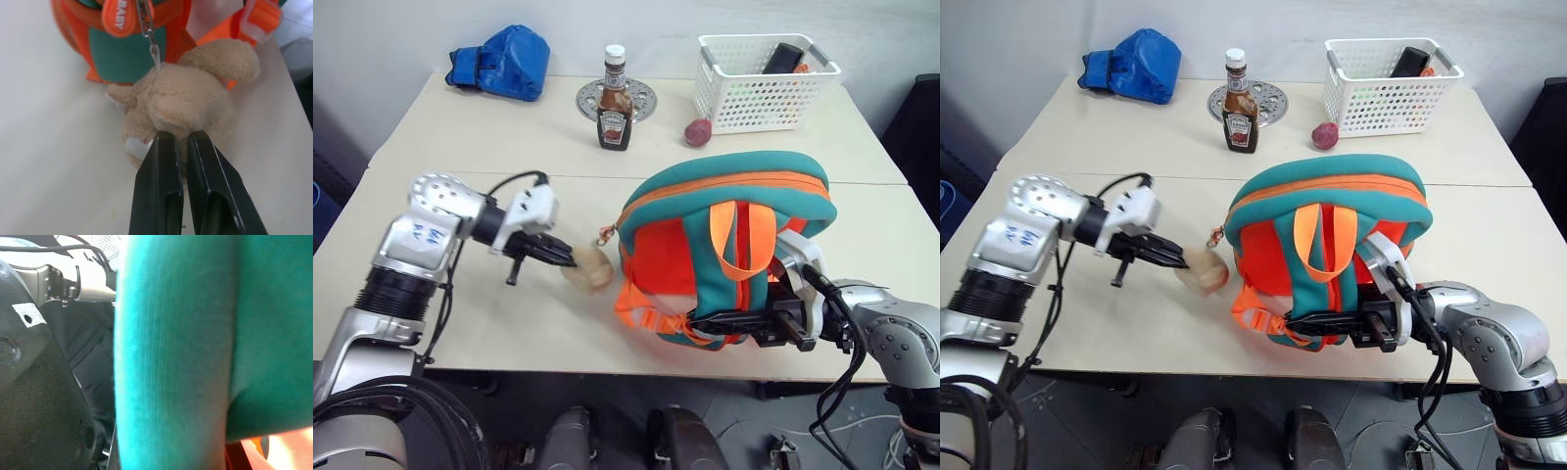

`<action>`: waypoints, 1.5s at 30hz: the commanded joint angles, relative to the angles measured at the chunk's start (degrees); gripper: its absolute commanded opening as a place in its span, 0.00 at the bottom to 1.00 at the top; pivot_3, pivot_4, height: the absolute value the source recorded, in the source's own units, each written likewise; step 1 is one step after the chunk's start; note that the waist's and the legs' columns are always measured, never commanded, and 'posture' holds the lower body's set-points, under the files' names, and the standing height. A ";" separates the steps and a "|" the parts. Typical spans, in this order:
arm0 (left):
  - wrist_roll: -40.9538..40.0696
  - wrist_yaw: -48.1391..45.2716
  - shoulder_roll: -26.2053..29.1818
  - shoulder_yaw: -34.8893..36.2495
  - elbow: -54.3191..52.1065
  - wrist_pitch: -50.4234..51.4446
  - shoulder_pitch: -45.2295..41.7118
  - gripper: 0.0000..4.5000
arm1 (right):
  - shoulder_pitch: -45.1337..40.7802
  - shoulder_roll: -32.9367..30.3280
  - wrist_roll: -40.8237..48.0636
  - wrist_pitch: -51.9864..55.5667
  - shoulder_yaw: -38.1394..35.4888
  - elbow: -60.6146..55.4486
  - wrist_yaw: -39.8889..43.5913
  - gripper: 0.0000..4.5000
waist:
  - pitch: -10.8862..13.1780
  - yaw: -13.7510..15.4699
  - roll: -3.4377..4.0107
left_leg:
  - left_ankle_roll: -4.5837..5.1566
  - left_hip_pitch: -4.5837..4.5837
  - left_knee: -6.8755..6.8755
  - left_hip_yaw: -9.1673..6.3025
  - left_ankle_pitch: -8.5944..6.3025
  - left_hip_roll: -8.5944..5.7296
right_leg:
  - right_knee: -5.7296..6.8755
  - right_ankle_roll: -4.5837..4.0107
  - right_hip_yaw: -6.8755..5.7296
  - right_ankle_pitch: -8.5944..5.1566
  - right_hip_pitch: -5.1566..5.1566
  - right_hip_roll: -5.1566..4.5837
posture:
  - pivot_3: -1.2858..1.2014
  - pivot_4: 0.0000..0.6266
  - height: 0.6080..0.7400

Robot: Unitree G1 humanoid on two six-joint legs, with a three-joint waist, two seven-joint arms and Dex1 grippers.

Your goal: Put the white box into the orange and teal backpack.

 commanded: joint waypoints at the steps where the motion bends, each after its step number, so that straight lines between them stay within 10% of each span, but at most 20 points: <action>1: 6.52 3.12 -0.32 -2.92 1.37 -7.74 -0.33 0.00 | -0.42 0.25 0.42 -0.79 -1.22 -1.20 -0.02 0.00 | 0.00 0.01 0.00 | 0.01 0.00 0.00 0.01 -0.01 -0.01 | 0.00 0.00 0.00 0.00 0.00 0.00 | 0.52 0.24 1.00; 11: 16.91 9.02 -1.32 -6.27 13.40 -23.17 -4.26 0.00 | 0.44 -0.50 1.22 -0.73 -2.51 -2.09 -0.12 0.00 | -0.01 -0.13 0.00 | 0.01 0.04 -0.01 0.00 -0.01 0.00 | 0.02 0.00 -0.02 0.00 0.03 0.00 | 0.52 0.24 1.00; 17: 4.13 6.39 -6.62 1.02 6.41 -5.98 -2.94 0.00 | -1.06 2.44 -8.54 -5.67 1.16 -1.63 -7.72 0.07 | -0.01 -0.09 0.01 | 0.01 0.03 0.02 -0.01 -0.01 0.00 | 0.05 0.00 -0.03 0.00 0.02 0.00 | 0.52 0.24 1.00; 29: -13.20 8.75 2.59 18.25 -17.86 19.35 14.03 0.82 | 4.92 -4.49 -5.78 -1.25 -10.16 -2.57 -9.29 0.99 | -0.01 -0.20 0.02 | -0.22 -0.02 -0.04 -0.03 0.11 -0.01 | -0.05 0.01 -0.02 -0.01 0.02 -0.01 | 0.52 0.24 1.00; 32: -18.46 10.29 5.49 25.17 -23.36 24.71 19.00 0.99 | 8.11 -8.41 -4.52 -0.59 -16.47 -0.50 -7.04 1.00 | 0.00 -0.18 0.02 | 0.00 0.04 -0.07 -0.06 -0.02 0.01 | -0.05 0.01 -0.02 -0.01 0.08 -0.03 | 0.52 0.24 1.00; 45: -34.83 13.27 15.17 57.69 -35.71 38.73 39.99 0.99 | 10.16 -24.04 -10.50 -5.51 -30.52 26.86 11.38 1.00 | 0.04 -0.28 0.13 | -0.07 0.12 -0.24 -0.04 -0.03 0.00 | -0.21 -0.18 0.01 -0.11 0.10 -0.05 | 0.52 0.24 1.00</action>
